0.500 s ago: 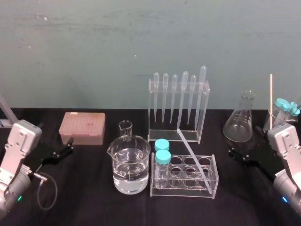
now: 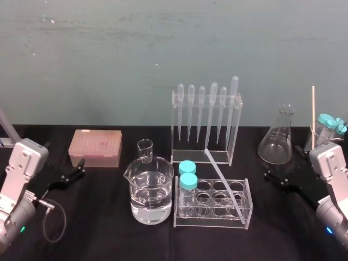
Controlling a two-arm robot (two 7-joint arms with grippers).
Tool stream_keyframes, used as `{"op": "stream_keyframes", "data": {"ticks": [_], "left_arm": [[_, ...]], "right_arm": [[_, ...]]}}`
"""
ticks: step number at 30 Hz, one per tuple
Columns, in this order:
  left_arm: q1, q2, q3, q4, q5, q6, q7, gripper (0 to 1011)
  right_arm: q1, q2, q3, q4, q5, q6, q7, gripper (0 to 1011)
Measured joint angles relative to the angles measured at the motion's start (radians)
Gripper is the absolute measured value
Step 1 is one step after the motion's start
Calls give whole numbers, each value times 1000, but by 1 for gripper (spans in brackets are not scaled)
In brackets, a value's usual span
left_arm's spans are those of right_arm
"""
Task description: Pick up the stirring rod with one hand, then place it down.
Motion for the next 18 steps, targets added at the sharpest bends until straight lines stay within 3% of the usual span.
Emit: {"op": "stream_keyframes", "data": {"ticks": [18], "left_arm": [[0,0,0,0,0,0,0,1000]], "right_arm": [[0,0,0,0,0,0,0,1003]]}}
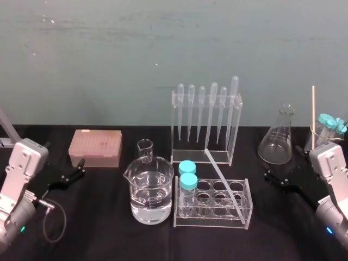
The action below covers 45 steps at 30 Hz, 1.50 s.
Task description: Pick up the stirring rod with one hand, then place it down.
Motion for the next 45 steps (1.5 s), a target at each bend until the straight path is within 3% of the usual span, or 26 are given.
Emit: {"op": "stream_keyframes", "data": {"ticks": [32,37,41,45], "left_arm": [[0,0,0,0,0,0,0,1000],[0,0,0,0,0,0,0,1000],[0,0,0,0,0,0,0,1000],[0,0,0,0,0,0,0,1000]], "right_arm": [[0,0,0,0,0,0,0,1003],[-20,4,31,-23,-5,-50,0,1003],[-40,17,51,-65,-9,-151,31,1003],[-41,29,44,-95,-19,-237,95,1003]]}}
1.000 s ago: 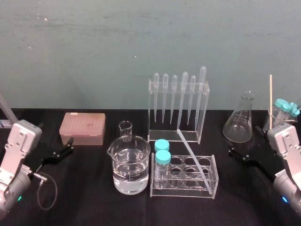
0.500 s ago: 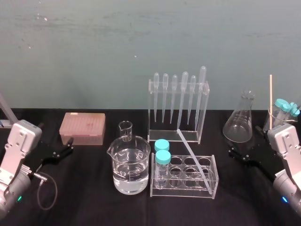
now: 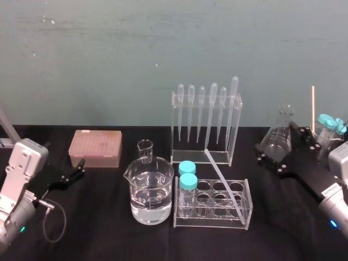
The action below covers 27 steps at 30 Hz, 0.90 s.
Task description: Pick up the stirring rod with one hand, then place it down.
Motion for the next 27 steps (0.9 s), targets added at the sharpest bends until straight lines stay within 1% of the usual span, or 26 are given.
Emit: {"op": "stream_keyframes", "data": {"ticks": [1,2,5,7,8,9,10,11,12,15,16,17,18,19,20,21,22,25,27], "left_arm": [[0,0,0,0,0,0,0,1000],[0,0,0,0,0,0,0,1000],[0,0,0,0,0,0,0,1000],[0,0,0,0,0,0,0,1000],[0,0,0,0,0,0,0,1000],[0,0,0,0,0,0,0,1000],[0,0,0,0,0,0,0,1000],[0,0,0,0,0,0,0,1000],[0,0,0,0,0,0,0,1000],[0,0,0,0,0,0,0,1000],[0,0,0,0,0,0,0,1000],[0,0,0,0,0,0,0,1000],[0,0,0,0,0,0,0,1000],[0,0,0,0,0,0,0,1000],[0,0,0,0,0,0,0,1000],[0,0,0,0,0,0,0,1000],[0,0,0,0,0,0,0,1000],[0,0,0,0,0,0,0,1000],[0,0,0,0,0,0,0,1000]], "right_arm": [[2,1,-4,-3,1,-13,17,1003],[10,2,-12,-7,9,-32,55,1003],[28,0,-26,-4,37,-44,117,1003],[49,-7,-41,11,80,-36,187,1003],[67,-14,-51,26,115,-15,235,1003],[67,-14,-51,26,115,-15,235,1003],[83,-21,-58,41,143,7,277,1003],[92,-24,-63,49,159,22,301,1003],[109,-32,-70,66,188,51,344,1003],[134,-43,-79,91,230,98,405,1003],[149,-50,-86,107,255,132,445,1003],[156,-53,-89,114,264,147,458,1003],[169,-60,-94,129,283,178,490,1003],[169,-60,-94,129,283,178,490,1003],[181,-67,-99,142,297,206,518,1003],[187,-69,-101,148,301,218,528,1003],[196,-75,-105,159,311,244,547,1003],[205,-84,-108,173,316,274,561,1003],[212,-93,-108,185,317,304,564,1003]]}}
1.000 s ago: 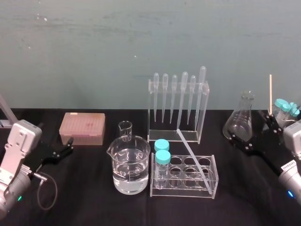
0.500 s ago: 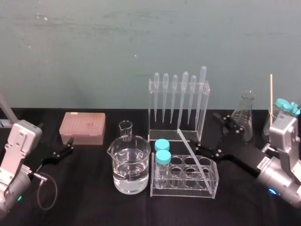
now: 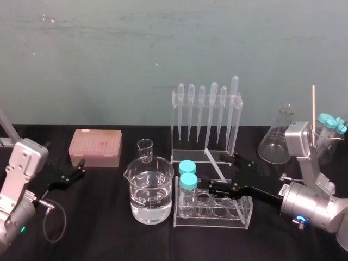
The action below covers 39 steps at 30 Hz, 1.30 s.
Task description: Pick up the stirring rod with one hand, then place it down.
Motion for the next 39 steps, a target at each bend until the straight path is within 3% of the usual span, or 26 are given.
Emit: {"op": "stream_keyframes", "data": {"ticks": [3,19,26,39], "left_arm": [[0,0,0,0,0,0,0,1000],[0,0,0,0,0,0,0,1000],[0,0,0,0,0,0,0,1000],[0,0,0,0,0,0,0,1000]], "right_arm": [[1,-6,3,3,-3,19,-8,1003],[1,-4,3,2,-3,11,-8,1000],[1,-3,3,1,-3,9,-7,863],[0,-2,3,1,-3,7,-7,427]]}}
